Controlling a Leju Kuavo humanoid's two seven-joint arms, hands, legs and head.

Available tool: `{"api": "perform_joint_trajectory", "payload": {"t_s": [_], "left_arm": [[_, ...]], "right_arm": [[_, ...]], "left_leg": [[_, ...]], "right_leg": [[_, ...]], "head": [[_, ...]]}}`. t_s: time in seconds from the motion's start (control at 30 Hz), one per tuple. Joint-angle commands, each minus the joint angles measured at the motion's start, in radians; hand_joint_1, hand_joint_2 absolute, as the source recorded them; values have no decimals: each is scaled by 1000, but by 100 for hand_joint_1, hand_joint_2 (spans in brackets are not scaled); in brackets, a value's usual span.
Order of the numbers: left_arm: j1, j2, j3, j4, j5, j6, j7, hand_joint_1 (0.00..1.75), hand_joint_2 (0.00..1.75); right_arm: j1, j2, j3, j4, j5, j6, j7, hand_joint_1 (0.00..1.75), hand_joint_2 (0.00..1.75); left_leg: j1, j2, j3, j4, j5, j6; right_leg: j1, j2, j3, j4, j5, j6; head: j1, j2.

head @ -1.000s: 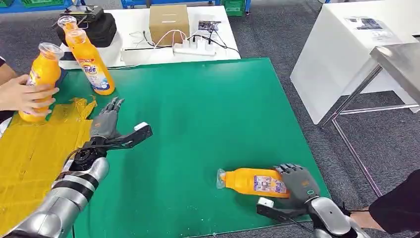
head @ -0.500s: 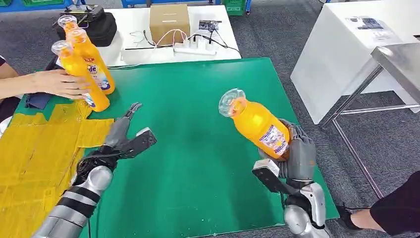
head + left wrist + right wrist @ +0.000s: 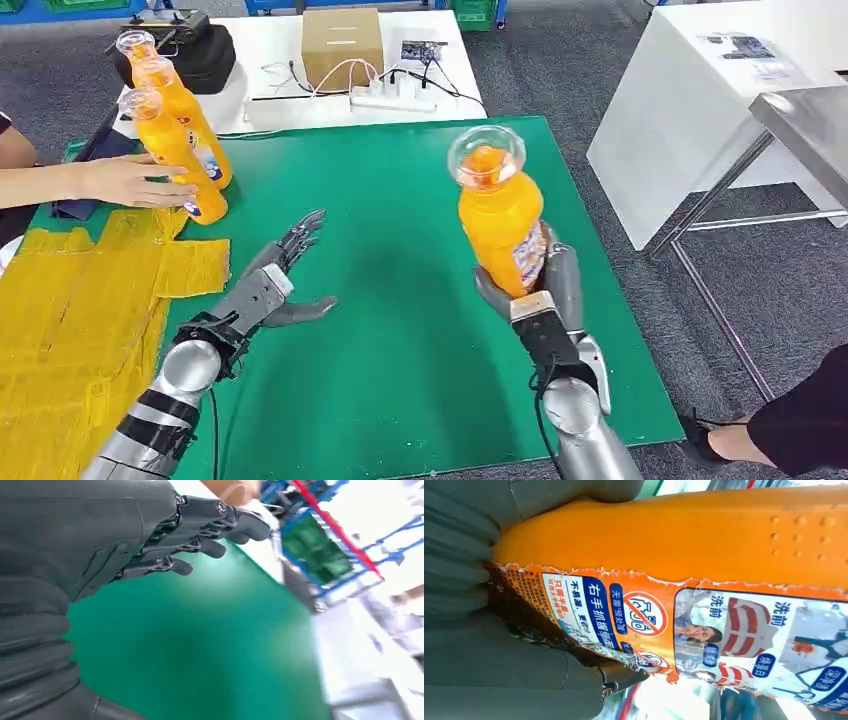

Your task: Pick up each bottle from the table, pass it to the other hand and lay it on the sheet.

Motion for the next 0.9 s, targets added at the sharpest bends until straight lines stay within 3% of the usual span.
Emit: {"api": "perform_joint_trajectory", "payload": {"t_s": [0.03,0.2,0.5,0.9], "left_arm": [[49,-11,-150,-158,82,-28,-31,0,175],[52,-19,-199,-194,109,-19,-52,0,175],[53,-38,-204,-203,121,7,-59,0,175],[39,-83,-162,-180,186,75,-35,0,175]], "right_arm": [[-138,102,194,302,-56,83,-21,175,175],[-179,128,262,419,-85,114,-31,175,175],[-176,136,319,468,-81,138,-28,175,175],[-168,140,428,573,-5,89,-13,175,175]], "left_leg": [[1,5,6,0,-3,0],[1,4,5,0,-3,0],[1,2,6,0,-3,0],[1,0,6,1,-3,0]], "right_leg": [[1,5,5,-1,-1,-3],[2,4,5,-1,-1,-3],[1,2,6,0,-2,-4],[2,-1,6,0,-4,-4]], "head": [[0,0],[0,0],[0,0],[0,0]]}}
